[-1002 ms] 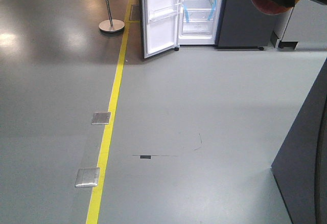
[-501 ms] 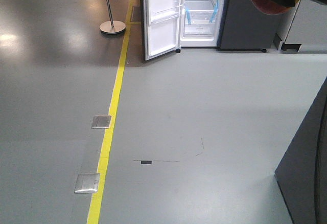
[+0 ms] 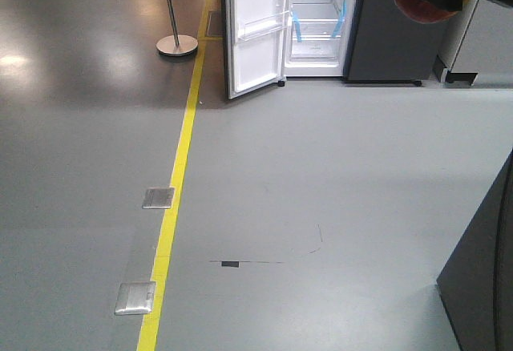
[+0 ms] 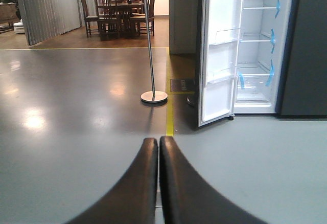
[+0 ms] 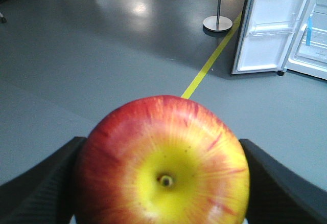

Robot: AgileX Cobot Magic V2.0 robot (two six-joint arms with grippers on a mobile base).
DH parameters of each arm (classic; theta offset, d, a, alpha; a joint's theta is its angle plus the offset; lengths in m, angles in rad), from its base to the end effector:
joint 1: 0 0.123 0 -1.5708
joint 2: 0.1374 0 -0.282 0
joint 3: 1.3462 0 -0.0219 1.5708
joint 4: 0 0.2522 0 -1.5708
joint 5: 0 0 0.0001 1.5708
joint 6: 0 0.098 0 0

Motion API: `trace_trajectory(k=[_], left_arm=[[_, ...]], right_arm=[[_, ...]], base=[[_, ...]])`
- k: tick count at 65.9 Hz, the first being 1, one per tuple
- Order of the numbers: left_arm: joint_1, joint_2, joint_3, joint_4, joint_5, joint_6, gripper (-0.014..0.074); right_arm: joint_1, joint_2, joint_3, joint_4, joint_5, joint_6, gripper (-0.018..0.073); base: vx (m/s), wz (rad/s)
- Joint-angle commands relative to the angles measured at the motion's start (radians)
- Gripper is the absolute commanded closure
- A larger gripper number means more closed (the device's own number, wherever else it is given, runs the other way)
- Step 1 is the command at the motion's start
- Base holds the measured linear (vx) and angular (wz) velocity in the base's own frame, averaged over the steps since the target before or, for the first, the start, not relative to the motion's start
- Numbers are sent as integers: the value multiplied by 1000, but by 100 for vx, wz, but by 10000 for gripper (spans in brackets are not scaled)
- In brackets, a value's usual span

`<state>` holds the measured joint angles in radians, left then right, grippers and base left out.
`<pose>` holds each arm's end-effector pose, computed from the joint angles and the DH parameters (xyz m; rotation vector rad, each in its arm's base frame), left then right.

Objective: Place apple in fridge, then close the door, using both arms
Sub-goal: 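Keep driving toward the refrigerator with the apple held up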

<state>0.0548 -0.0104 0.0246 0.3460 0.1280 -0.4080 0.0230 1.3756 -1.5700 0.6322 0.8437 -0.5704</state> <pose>0.0677 0.0080 0.1942 -0.1299 1.6131 0.0275 0.2977 0.0502 0.4569 -0.4251 1.9525 0.4015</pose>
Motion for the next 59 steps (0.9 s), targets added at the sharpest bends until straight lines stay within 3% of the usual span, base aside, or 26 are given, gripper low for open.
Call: trace_trajectory(k=[1,59], left_arm=[[-6,-6,-20,-6,-73,0,603],[-6,-6,-20,-6,-73,0,603]], right_arm=[[-3,-30,-32,38,-61,-4,438],[-3,-30,-32,38,-61,-4,438]], base=[[8,0],[10,-1]])
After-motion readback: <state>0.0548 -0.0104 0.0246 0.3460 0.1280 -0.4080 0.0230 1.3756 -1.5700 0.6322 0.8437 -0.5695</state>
